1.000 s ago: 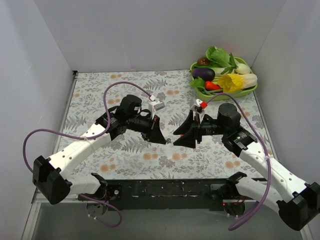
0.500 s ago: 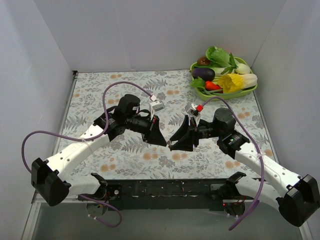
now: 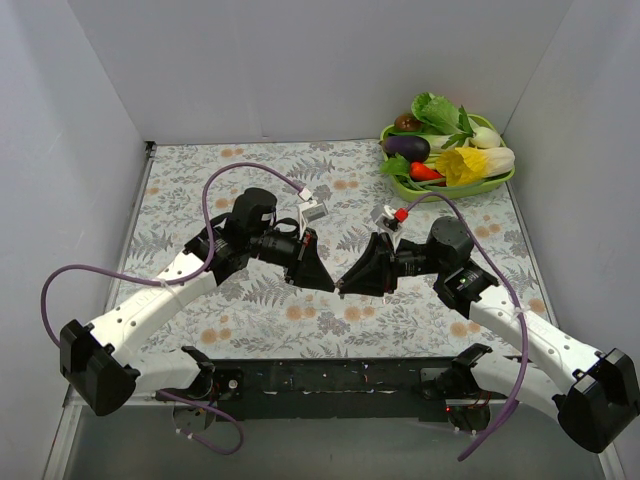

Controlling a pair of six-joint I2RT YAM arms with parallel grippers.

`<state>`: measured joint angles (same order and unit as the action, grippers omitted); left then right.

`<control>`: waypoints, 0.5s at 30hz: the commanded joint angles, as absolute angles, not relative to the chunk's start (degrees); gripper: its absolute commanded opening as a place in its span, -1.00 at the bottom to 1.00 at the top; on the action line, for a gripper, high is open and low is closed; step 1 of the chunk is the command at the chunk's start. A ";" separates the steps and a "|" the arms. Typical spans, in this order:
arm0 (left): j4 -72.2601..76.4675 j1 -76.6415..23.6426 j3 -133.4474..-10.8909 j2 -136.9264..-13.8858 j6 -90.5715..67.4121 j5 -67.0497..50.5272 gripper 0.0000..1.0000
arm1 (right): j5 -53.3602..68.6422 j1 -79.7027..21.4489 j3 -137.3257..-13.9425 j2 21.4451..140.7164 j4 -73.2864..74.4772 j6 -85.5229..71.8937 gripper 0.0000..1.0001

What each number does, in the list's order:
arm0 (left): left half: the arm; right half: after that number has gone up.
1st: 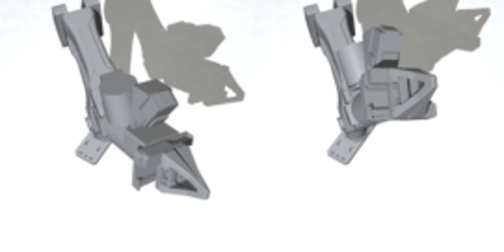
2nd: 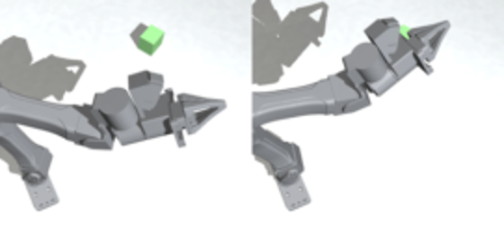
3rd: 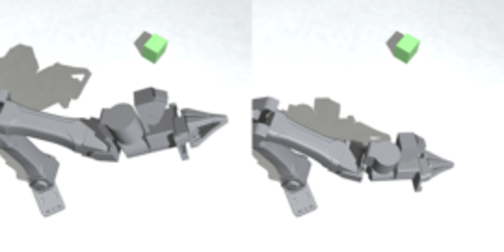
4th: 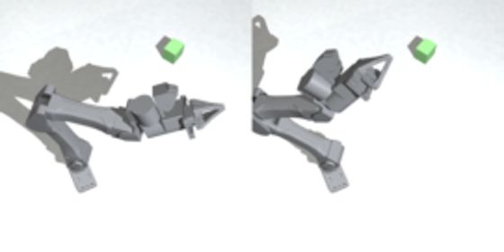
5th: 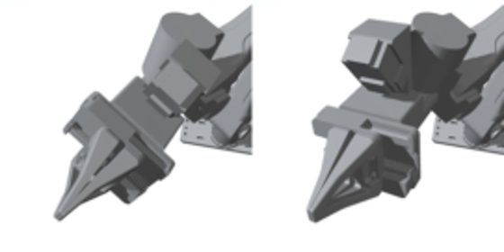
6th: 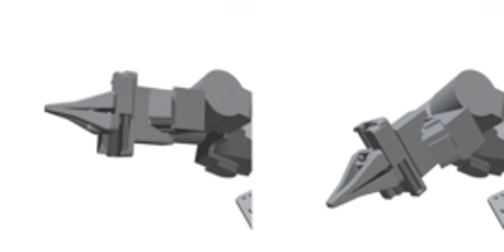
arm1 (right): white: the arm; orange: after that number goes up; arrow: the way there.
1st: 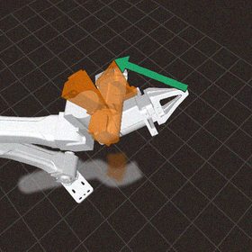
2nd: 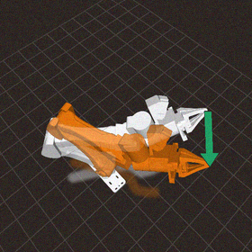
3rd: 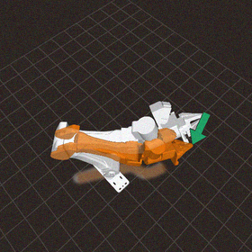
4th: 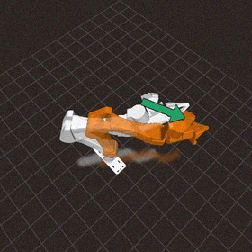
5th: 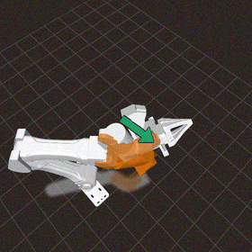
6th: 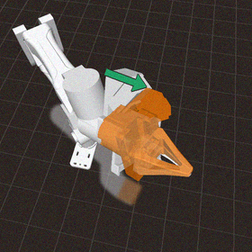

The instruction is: Unlock with the key

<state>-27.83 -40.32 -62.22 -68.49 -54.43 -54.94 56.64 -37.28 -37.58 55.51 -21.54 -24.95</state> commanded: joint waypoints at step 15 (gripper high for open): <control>-22.15 -40.43 -58.89 -64.69 -57.21 -52.39 -0.26 | 54.41 -37.79 -36.39 56.08 -26.28 -27.16 -0.97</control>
